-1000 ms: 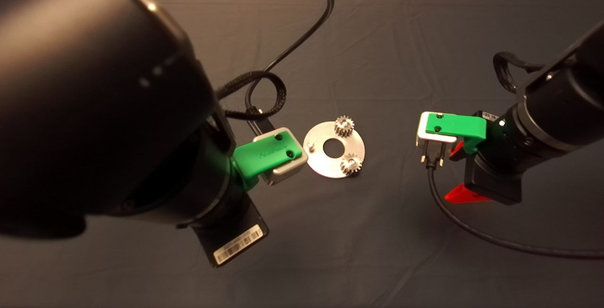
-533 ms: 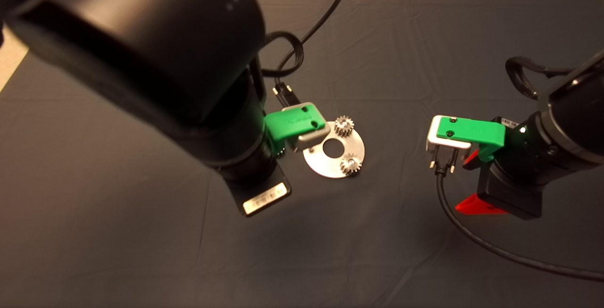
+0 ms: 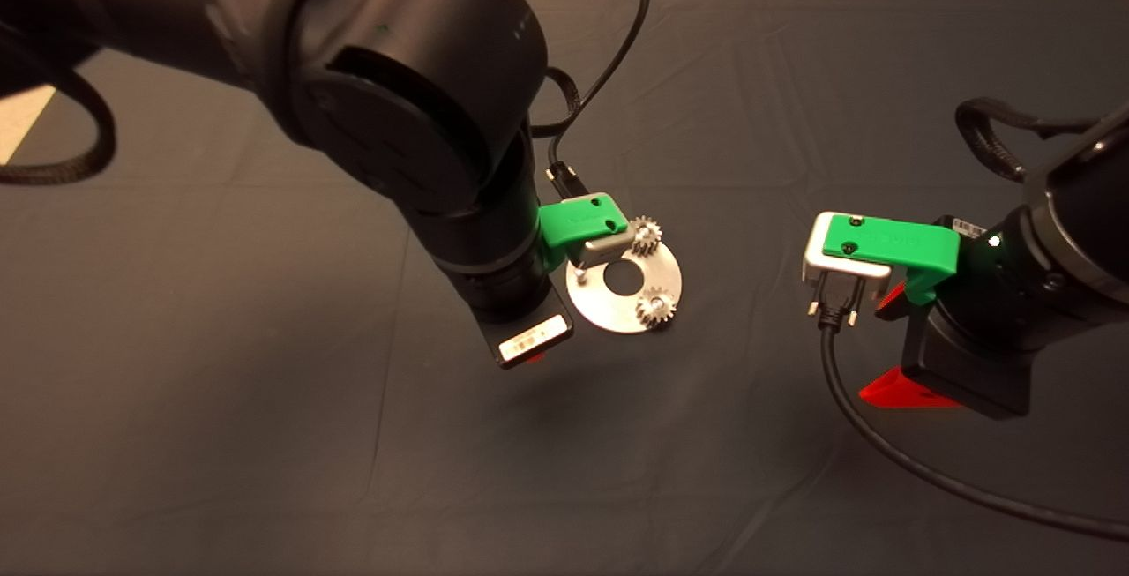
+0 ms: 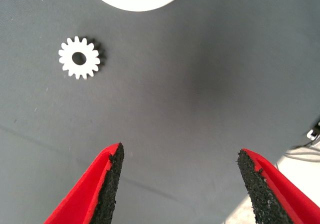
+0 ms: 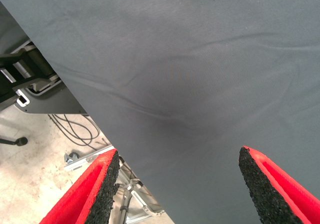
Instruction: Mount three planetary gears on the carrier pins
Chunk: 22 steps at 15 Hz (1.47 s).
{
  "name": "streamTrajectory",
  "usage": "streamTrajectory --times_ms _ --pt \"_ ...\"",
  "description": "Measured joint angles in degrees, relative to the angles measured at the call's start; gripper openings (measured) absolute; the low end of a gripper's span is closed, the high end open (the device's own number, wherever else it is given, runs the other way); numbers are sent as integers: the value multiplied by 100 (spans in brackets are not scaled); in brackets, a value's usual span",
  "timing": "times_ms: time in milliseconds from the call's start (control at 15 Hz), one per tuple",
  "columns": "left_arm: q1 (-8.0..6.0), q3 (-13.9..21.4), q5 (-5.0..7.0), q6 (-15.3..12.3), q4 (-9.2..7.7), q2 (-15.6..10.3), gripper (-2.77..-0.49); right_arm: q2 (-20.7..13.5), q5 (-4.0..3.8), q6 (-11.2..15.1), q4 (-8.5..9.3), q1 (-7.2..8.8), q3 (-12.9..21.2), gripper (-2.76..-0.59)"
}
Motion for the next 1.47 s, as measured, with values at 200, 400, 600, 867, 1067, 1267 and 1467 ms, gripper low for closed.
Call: streamTrajectory --times_ms 200,400,600,867,1067,1267,1467 --pt "219 -530 0 424 216 68 -164 16 2 17 41 8 6 -160" --pt "445 -938 -2 731 384 118 -164 20 0 24 64 9 9 -160" --pt "644 -1174 0 870 588 132 -164 28 0 33 78 9 9 -160" --pt "884 -1367 0 1041 786 176 -164 30 -1 38 83 9 9 -160" --pt "942 -1474 -2 1142 985 182 -164 30 0 39 96 9 9 -160" --pt "1097 -1629 -6 1327 1030 255 -164 33 0 39 119 9 20 -160" --pt "1126 -1855 -1 1461 1106 269 -164 30 0 39 127 9 88 -160"
